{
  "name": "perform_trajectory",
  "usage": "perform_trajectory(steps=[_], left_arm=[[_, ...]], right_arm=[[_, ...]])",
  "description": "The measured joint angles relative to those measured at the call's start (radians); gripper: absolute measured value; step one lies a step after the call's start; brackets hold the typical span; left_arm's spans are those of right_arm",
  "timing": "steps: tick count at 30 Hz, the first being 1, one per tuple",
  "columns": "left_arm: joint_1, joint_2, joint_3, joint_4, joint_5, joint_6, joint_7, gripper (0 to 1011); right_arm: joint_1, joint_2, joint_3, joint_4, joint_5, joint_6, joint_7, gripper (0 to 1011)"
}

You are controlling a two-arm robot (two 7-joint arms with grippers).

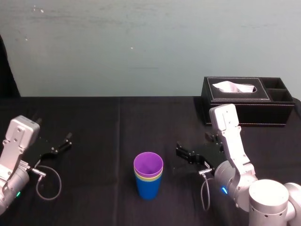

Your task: Stack the three plastic cups sequentially using one hand.

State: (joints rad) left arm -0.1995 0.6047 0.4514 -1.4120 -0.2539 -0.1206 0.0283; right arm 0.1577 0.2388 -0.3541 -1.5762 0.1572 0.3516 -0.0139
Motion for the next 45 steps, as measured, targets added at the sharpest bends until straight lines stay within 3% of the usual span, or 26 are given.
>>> perform_trajectory(steps=[45], left_arm=[[0.000,0.000,0.000,0.000,0.000,0.000,0.000,1000]], right_arm=[[0.000,-0.001,-0.001,0.000,-0.001,-0.001,-0.004,1003]])
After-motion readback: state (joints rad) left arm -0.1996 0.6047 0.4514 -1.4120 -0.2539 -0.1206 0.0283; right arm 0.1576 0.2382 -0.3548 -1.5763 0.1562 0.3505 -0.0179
